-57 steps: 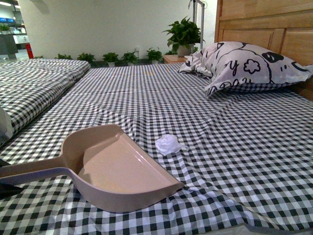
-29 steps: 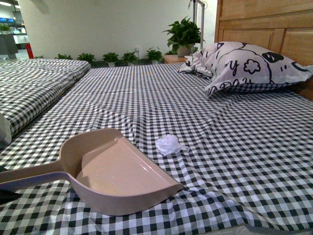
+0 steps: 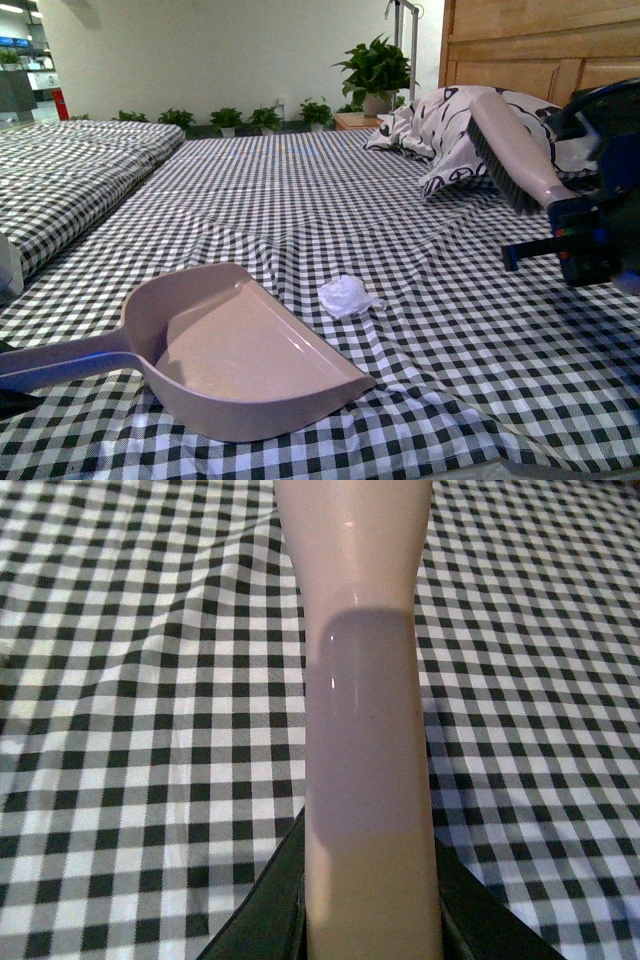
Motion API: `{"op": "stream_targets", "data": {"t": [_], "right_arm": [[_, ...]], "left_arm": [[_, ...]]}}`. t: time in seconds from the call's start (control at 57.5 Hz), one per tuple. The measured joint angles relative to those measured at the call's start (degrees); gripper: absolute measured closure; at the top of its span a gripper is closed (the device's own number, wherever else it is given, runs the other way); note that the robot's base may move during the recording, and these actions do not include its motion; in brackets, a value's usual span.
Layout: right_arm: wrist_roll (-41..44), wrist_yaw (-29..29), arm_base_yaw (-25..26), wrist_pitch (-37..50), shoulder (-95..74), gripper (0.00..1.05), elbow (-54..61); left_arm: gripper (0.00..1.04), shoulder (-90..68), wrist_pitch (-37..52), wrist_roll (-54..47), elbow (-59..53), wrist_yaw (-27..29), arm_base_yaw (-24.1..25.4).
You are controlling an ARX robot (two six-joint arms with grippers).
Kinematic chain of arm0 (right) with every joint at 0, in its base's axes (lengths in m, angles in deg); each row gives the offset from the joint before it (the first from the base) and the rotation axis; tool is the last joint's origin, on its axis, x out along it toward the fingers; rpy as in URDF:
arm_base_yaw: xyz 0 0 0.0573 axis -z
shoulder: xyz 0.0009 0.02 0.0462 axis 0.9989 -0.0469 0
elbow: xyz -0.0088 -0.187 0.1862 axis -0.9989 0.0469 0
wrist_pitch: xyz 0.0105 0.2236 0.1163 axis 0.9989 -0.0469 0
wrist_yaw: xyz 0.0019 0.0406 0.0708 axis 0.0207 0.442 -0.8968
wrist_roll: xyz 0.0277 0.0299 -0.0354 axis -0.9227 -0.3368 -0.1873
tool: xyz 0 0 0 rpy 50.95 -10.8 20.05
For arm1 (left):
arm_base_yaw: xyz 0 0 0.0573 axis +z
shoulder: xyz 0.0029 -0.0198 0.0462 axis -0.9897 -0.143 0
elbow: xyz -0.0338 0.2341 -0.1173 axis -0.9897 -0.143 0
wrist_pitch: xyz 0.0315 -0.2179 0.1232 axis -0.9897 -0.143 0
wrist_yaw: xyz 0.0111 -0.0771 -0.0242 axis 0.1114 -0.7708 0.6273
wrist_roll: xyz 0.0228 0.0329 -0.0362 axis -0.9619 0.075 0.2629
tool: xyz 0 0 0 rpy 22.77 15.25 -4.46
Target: Clean up trash
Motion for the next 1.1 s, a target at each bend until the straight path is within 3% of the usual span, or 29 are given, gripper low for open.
{"op": "stream_targets", "data": {"t": [0.522, 1.096], "right_arm": [[6.2, 5.9, -2.0, -6.8, -20.7, 0.86, -19.1], [6.3, 4.2, -7.2, -14.3, -25.5, 0.86, -22.4]], "left_arm": [[0.78, 0.0, 0.0, 0.0, 0.0, 0.0, 0.0], [0.78, 0.0, 0.0, 0.0, 0.0, 0.0, 0.0]]}}
